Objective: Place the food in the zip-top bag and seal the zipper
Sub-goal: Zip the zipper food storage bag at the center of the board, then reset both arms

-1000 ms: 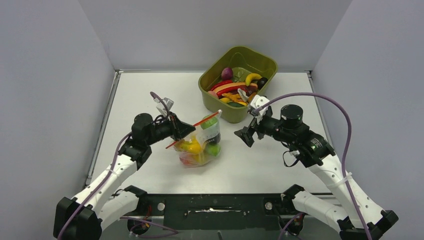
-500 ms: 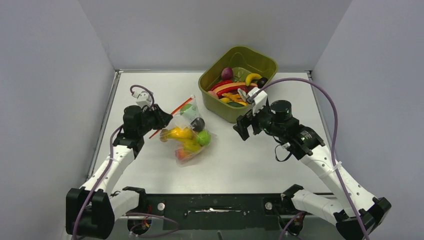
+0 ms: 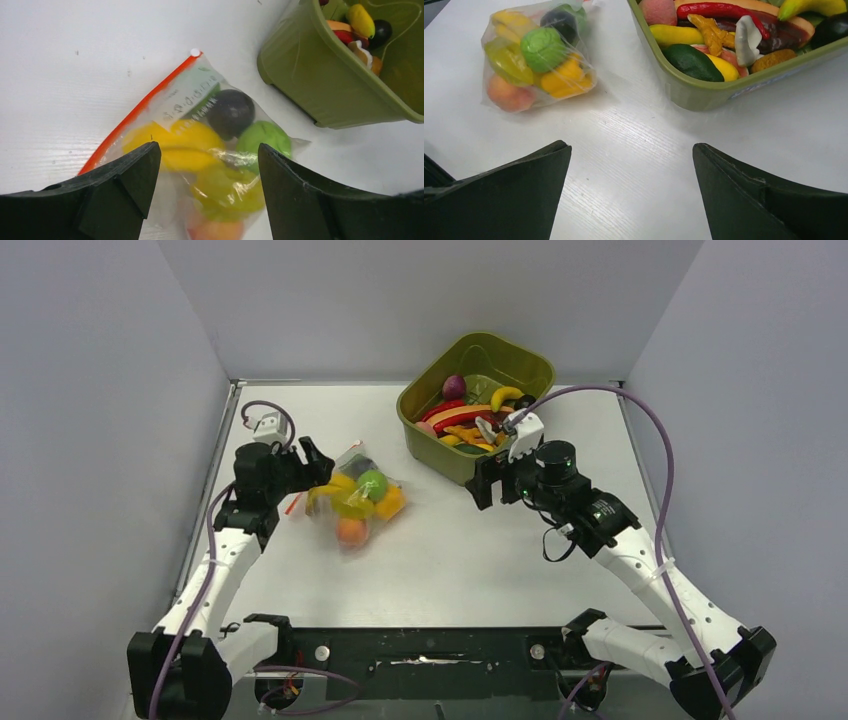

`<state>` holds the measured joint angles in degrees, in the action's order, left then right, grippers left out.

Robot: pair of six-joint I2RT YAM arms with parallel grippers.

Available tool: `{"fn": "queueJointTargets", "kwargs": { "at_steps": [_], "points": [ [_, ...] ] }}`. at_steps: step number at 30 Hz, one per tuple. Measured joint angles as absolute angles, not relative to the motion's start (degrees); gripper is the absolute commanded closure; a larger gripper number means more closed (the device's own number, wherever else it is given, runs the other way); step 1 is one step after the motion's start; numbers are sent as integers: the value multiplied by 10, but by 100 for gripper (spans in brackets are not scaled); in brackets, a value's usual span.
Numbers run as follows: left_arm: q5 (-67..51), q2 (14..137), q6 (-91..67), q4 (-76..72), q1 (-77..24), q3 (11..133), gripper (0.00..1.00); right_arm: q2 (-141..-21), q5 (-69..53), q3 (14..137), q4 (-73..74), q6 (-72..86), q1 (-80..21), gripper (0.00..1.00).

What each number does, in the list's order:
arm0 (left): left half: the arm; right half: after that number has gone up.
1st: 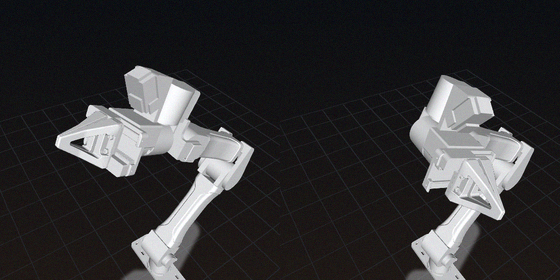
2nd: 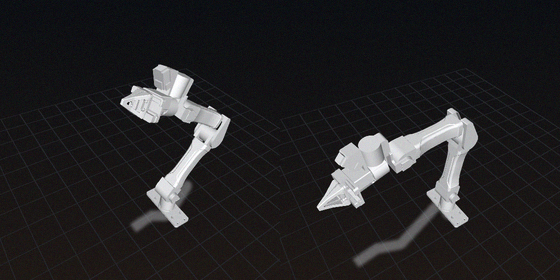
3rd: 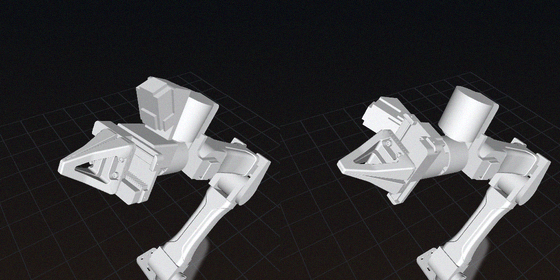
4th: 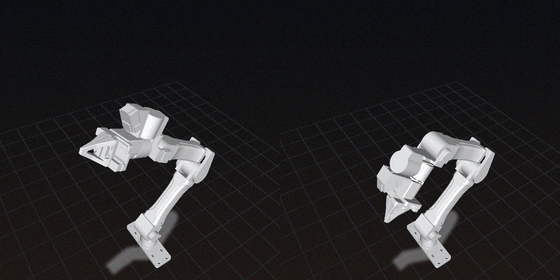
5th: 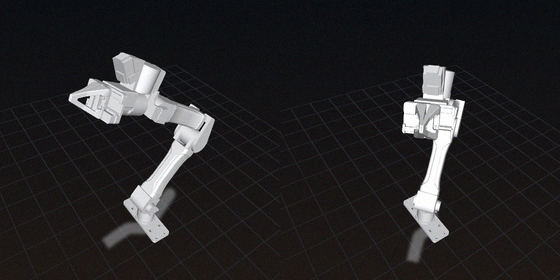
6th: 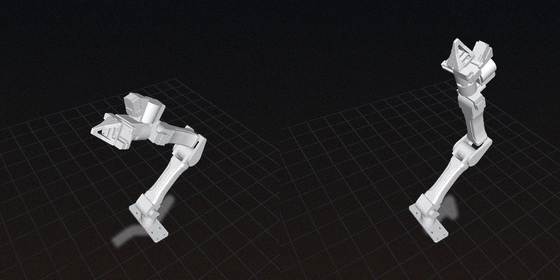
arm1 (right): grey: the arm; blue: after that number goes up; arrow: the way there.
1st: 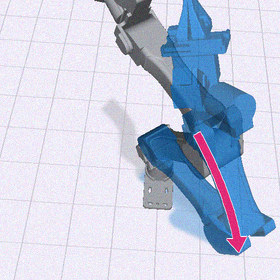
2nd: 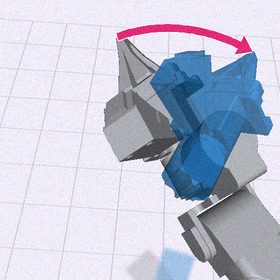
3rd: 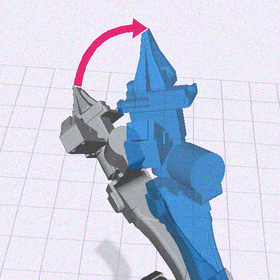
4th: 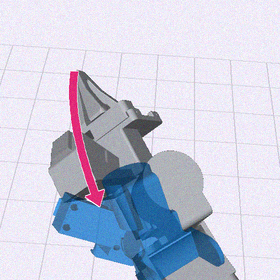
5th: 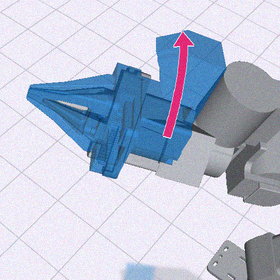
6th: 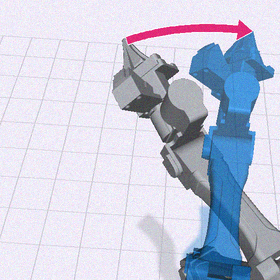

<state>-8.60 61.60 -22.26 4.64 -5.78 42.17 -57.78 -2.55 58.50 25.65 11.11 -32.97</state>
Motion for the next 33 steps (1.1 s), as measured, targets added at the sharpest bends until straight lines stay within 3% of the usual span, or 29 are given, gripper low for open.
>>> {"fn": "queueJointTargets", "kwargs": {
  "at_steps": [14,21,33],
  "points": [
    [-130,533,-248,121,-58,473,27,-555,121,546,226,277,-330,2],
    [-190,469,-259,105,-59,476,27,-552,165,546,233,303,-330,2],
    [-210,462,-259,103,-72,481,26,-508,198,546,236,322,-330,2]
  ]
}}
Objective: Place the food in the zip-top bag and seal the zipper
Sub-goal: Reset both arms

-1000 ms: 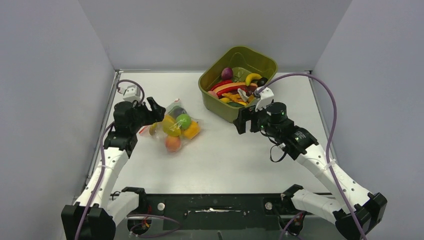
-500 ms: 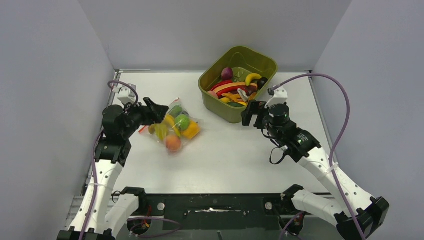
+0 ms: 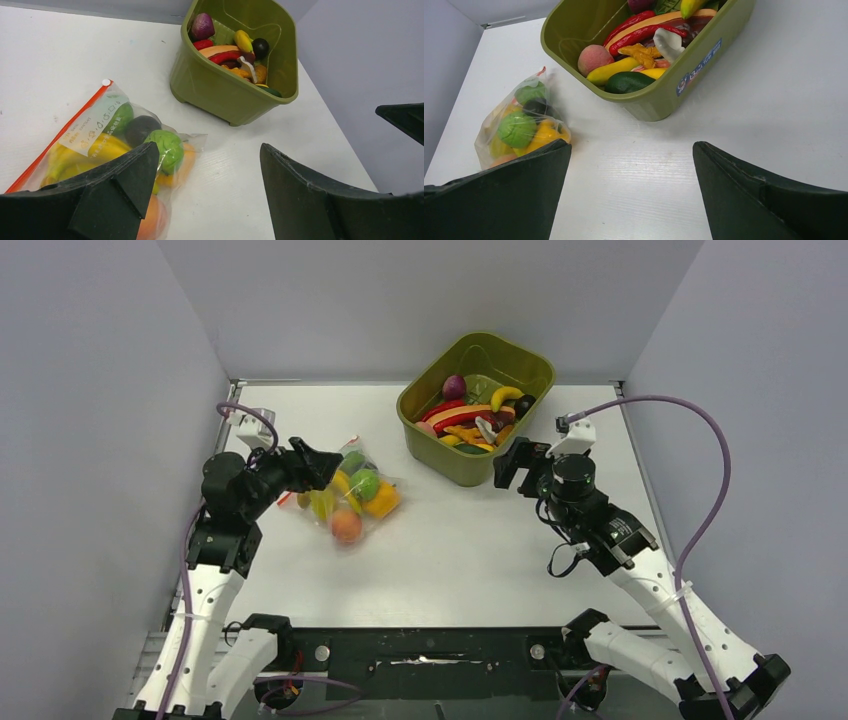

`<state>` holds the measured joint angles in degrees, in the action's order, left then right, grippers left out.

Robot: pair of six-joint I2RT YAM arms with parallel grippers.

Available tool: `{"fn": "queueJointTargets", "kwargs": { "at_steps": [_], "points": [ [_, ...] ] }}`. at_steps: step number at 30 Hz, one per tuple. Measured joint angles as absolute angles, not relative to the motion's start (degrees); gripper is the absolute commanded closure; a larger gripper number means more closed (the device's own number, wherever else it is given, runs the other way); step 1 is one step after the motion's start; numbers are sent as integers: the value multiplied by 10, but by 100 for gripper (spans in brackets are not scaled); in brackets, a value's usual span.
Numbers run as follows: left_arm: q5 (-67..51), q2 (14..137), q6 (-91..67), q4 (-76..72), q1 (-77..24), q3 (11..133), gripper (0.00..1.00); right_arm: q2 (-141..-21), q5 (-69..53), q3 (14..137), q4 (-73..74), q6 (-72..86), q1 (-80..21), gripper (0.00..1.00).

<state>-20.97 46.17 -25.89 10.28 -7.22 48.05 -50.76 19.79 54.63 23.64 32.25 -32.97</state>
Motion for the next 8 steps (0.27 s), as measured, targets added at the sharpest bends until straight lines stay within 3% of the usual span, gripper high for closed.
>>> {"fn": "queueJointTargets", "kwargs": {
  "at_steps": [8],
  "points": [
    [-211,456,-264,102,-75,480,26,-504,200,546,237,331,-330,2]
  ]
}}
